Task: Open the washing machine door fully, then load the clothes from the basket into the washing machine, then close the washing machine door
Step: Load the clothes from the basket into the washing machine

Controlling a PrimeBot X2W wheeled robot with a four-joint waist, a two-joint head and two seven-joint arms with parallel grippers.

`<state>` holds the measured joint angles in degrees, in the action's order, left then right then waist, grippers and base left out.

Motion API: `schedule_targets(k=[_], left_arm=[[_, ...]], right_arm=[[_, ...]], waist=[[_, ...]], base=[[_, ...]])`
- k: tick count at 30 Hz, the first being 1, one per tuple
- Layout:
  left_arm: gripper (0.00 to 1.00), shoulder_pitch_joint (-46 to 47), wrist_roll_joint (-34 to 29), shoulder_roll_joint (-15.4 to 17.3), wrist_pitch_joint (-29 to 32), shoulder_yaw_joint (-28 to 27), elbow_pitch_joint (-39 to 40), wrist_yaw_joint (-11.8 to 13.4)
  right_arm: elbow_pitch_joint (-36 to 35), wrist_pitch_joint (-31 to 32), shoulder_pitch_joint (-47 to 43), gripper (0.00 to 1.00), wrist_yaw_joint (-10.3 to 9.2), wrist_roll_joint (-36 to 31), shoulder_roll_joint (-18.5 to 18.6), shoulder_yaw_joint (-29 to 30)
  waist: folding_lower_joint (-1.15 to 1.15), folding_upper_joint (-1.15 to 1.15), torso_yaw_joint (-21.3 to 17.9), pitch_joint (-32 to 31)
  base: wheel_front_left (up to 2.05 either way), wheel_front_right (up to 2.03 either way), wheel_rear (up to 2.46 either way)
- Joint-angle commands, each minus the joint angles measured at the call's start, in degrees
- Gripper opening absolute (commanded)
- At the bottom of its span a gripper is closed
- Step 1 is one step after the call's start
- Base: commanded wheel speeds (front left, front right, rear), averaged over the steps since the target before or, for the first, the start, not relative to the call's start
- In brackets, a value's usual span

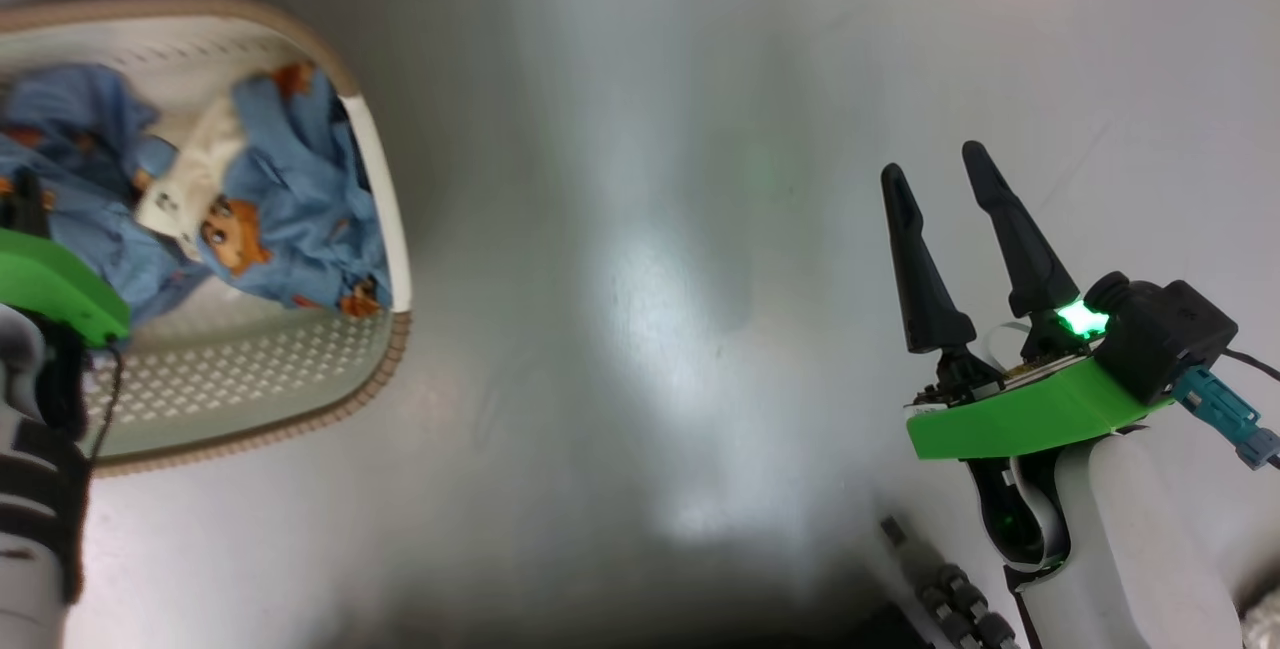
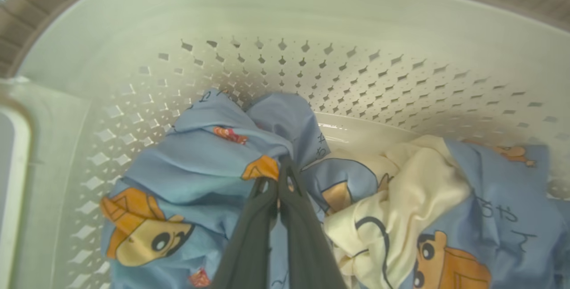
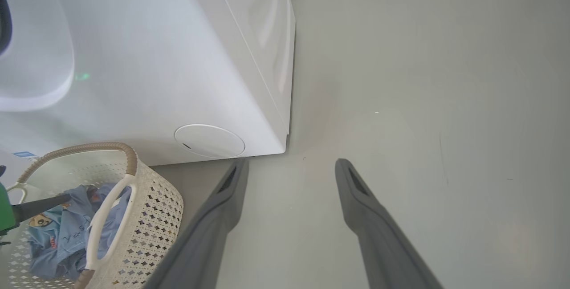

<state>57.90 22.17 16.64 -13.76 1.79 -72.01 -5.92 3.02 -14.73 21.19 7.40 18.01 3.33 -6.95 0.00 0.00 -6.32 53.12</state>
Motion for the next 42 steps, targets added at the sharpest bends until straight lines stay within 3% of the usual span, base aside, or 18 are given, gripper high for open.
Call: schedule_targets(k=[1,17,28,42], left_arm=[[0.0,-3.7,0.3,2.4,-0.8,-0.7,1.2,-0.4],[0.0,-20.3,-1.2,-1.5,-1.2,-5.7,23.2,-1.1],[0.0,-34.8,-5.5,-6.4,-1.2,-10.9,42.8,-1.4],[0.0,-46.5,-7.6,-10.4,-1.2,-11.9,61.8,-1.6]], right_arm=[[-0.6,-0.3,-2.3,1.0,0.09,-0.7,-0.5,-1.0],[1.3,-0.3,-4.3,1.0,0.09,-2.7,-0.5,-0.2],[3.2,-0.3,-8.4,1.0,0.09,-2.8,-0.1,0.4],[4.7,-0.3,-14.0,1.0,0.09,-0.7,2.4,0.5]], waist=[[0.0,0.0,1.8,-3.9],[0.0,0.0,4.7,-15.7],[0.0,0.0,5.5,-27.2],[0.0,0.0,7.0,-38.9]], base=[[0.0,0.0,0.0],[0.0,0.0,0.0],[0.0,0.0,0.0],[0.0,0.0,0.0]])
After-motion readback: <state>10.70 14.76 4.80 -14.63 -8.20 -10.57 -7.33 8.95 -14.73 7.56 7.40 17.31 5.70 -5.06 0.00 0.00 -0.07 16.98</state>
